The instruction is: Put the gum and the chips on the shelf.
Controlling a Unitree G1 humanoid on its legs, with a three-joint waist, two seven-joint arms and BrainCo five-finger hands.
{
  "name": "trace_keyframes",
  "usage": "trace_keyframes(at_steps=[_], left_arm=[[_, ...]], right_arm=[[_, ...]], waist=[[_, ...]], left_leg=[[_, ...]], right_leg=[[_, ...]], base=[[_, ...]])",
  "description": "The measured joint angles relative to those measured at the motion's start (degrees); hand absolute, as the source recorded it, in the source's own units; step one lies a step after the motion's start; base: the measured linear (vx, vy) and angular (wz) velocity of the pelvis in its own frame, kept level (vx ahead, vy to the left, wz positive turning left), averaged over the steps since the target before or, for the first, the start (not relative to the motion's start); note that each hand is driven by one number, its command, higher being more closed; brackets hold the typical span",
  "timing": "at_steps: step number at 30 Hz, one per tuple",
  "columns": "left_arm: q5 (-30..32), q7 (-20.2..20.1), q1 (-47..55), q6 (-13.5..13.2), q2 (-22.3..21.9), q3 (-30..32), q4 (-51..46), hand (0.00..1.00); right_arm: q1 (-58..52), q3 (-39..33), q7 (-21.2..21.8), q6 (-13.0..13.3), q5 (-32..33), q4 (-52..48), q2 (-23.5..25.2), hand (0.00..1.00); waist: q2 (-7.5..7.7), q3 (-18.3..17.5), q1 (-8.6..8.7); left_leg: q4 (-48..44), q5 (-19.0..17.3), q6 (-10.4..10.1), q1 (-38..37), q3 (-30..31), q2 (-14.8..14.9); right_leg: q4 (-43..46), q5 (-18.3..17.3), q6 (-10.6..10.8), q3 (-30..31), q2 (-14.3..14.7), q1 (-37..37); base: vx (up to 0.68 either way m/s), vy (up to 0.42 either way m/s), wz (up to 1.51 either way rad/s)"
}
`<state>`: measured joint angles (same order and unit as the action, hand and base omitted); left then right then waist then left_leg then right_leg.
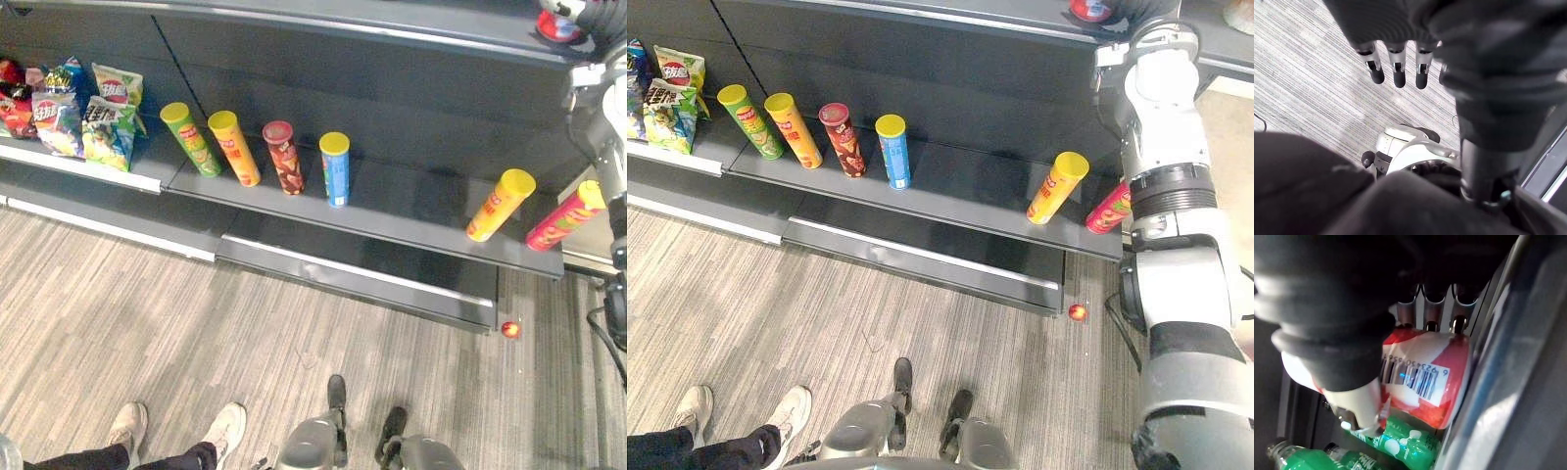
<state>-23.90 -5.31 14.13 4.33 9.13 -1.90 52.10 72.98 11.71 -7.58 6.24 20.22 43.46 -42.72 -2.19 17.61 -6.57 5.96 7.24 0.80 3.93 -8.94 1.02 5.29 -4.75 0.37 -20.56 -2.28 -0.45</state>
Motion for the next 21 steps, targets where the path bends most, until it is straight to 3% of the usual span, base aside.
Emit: trace_keyframes(at_steps=[17, 18, 21], left_arm=[[0.0, -0.1, -0.4, 0.1, 0.0, -0.2, 0.0, 0.00], [0.0, -0.1, -0.5, 0.1, 0.0, -0.2, 0.0, 0.00], [0.0, -0.1, -0.5, 0.4, 0.0, -0.2, 0.0, 0.00]], right_arm=[[-0.1, 0.1, 0.6, 0.3, -0.2, -2.6, 2.2, 1.00], [-0.1, 0.1, 0.6, 0.3, -0.2, -2.7, 2.3, 0.00], [0.0, 0.1, 0.5, 0.2, -0.2, -2.7, 2.4, 0.00]], waist=[[-0.32, 0.5, 0.00], [-0.32, 0.5, -0.04], [-0.32, 0.5, -0.05]], left_leg=[[0.0, 0.2, -0.2, 0.1, 0.0, 0.3], [0.0, 0.2, -0.2, 0.1, 0.1, 0.3], [0.0, 0.2, -0.2, 0.2, 0.1, 0.3]], right_leg=[[0.9, -0.5, -0.3, -0.2, 0.0, -0.4], [0.9, -0.5, -0.3, -0.3, 0.0, -0.4], [0.9, -0.5, -0.3, -0.4, 0.0, -0.4]], base=[[0.03, 0.000, 0.00], [0.03, 0.001, 0.02], [0.04, 0.005, 0.02]])
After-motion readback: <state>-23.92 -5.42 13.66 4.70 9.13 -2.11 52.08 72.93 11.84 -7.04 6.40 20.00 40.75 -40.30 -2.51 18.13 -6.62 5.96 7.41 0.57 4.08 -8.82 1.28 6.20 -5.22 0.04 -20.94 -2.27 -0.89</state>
